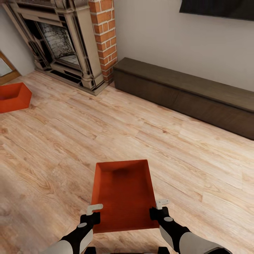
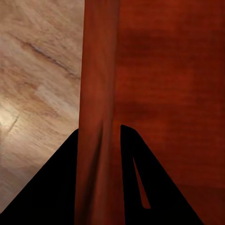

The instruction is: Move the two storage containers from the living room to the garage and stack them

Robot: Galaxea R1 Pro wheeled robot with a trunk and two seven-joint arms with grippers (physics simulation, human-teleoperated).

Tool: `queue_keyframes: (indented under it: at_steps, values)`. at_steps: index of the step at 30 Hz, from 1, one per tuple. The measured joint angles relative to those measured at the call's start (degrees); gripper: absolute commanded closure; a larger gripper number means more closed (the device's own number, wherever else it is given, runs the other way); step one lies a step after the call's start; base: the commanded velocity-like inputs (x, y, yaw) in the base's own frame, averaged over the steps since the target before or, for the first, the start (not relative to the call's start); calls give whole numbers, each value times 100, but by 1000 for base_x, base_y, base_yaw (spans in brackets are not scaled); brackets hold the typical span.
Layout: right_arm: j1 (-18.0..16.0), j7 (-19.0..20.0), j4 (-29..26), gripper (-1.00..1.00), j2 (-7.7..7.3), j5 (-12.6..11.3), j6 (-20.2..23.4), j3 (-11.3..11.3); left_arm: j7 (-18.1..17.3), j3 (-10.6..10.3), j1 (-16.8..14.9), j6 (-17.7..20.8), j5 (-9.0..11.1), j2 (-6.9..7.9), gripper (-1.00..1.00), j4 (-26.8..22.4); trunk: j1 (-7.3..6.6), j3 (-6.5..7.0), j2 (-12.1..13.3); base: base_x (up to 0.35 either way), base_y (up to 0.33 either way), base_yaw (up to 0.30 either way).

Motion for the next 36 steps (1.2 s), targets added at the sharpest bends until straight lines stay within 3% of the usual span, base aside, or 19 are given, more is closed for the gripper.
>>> queue_keyframes:
  at_steps: [36]
  values:
    - [-2,0,22,100,1,-4,-52,15,-7,12,0,-66,-8,-1,100,33,-791,646,1445,0,0,0]
